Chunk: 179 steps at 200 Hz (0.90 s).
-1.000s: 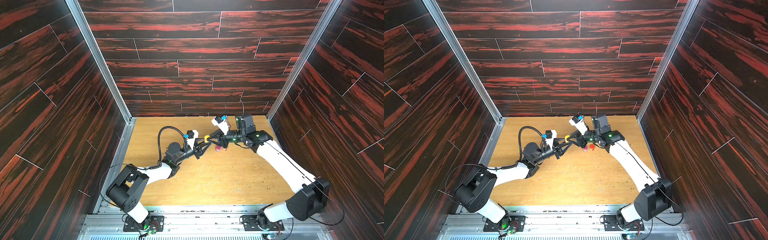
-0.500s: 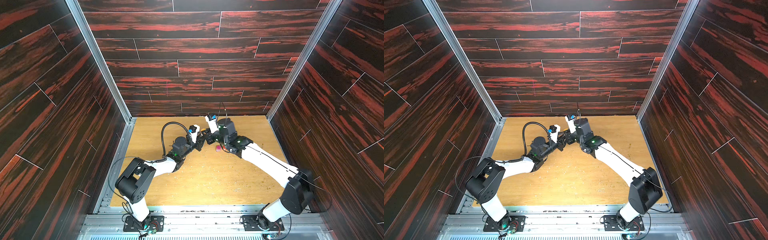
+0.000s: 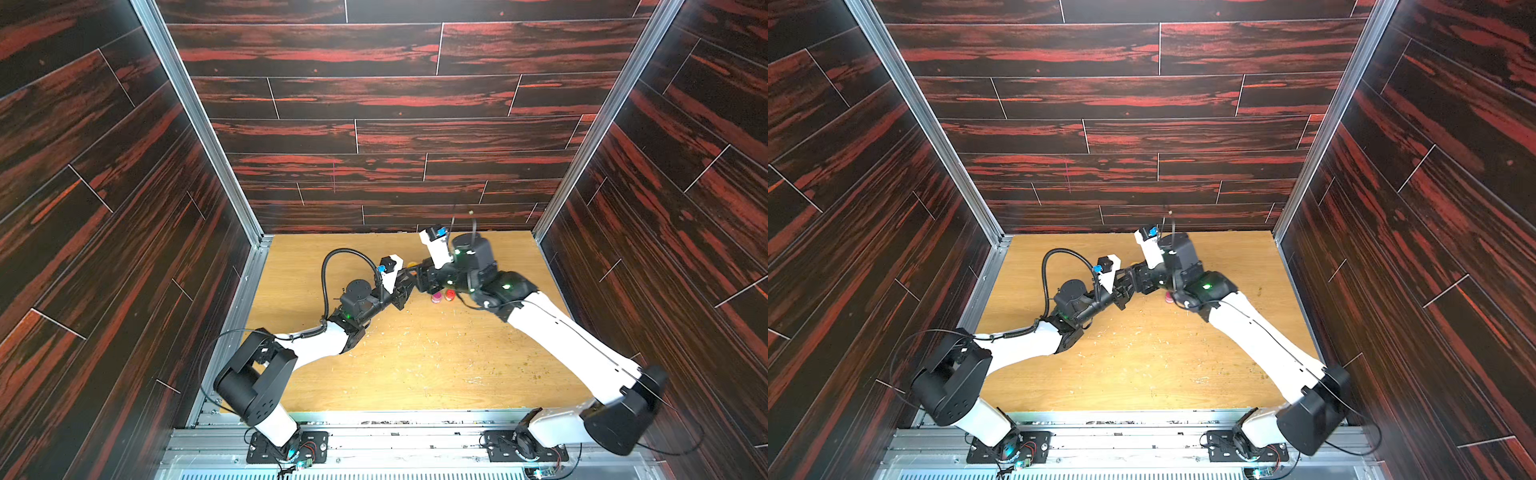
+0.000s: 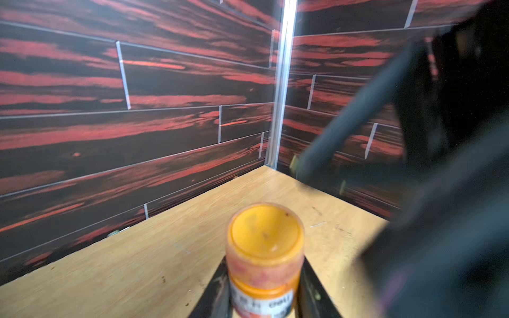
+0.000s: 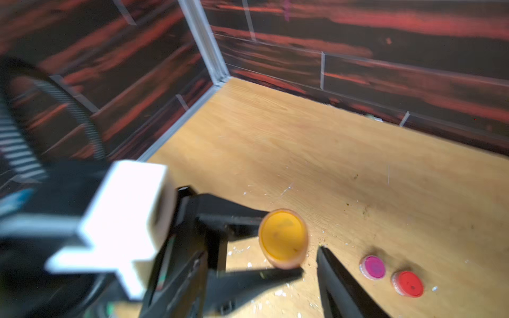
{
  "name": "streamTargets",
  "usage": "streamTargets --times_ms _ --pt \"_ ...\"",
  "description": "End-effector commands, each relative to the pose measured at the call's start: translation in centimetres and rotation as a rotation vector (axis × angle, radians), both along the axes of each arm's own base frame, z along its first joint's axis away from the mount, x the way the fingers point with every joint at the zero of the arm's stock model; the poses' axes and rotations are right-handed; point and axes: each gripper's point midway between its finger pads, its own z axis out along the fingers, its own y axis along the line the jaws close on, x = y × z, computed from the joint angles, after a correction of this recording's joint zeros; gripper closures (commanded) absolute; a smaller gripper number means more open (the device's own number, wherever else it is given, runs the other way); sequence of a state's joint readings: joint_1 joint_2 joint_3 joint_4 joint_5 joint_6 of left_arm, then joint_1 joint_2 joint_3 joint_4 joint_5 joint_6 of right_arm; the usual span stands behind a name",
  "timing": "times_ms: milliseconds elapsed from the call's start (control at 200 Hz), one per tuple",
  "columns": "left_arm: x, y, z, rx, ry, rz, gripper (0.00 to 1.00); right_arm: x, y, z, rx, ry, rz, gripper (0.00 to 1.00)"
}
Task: Close the paint jar lid
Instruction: Screw the lid onto the paint jar.
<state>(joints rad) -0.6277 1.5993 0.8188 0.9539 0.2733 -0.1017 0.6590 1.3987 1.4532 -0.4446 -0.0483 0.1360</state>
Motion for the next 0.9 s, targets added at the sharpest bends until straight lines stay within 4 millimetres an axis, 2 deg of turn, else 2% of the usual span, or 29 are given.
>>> streamTargets --times_ms 0,155,356,456,691,892 --pt "-1.9 0.1 1.8 -0.035 -0.033 -0.072 0.76 -2.6 -0.3 0.4 -0.018 0.049 0.163 0.32" --pt "-3.3 0.0 2.5 -0.043 -0.031 -0.130 0.76 -2.9 -0.7 0.0 -0.046 0.042 0.260 0.32" --pt "-4.8 -0.1 3.0 -0.028 -0.010 -0.192 0.76 -3.5 0.4 -1.0 -0.057 0.041 0.410 0.34" --pt "-5.3 -0.1 3.3 -0.033 -0.008 -0.209 0.76 -3.2 0.7 -1.5 -0.068 0.041 0.427 0.36" --pt "-5.5 0.0 3.2 -0.028 -0.003 -0.215 0.76 -3.1 1.0 -1.3 -0.051 0.029 0.435 0.41" --pt "-5.5 0.1 3.3 -0.026 -0.007 -0.208 0.76 -3.0 1.2 -1.7 -0.047 0.046 0.438 0.49"
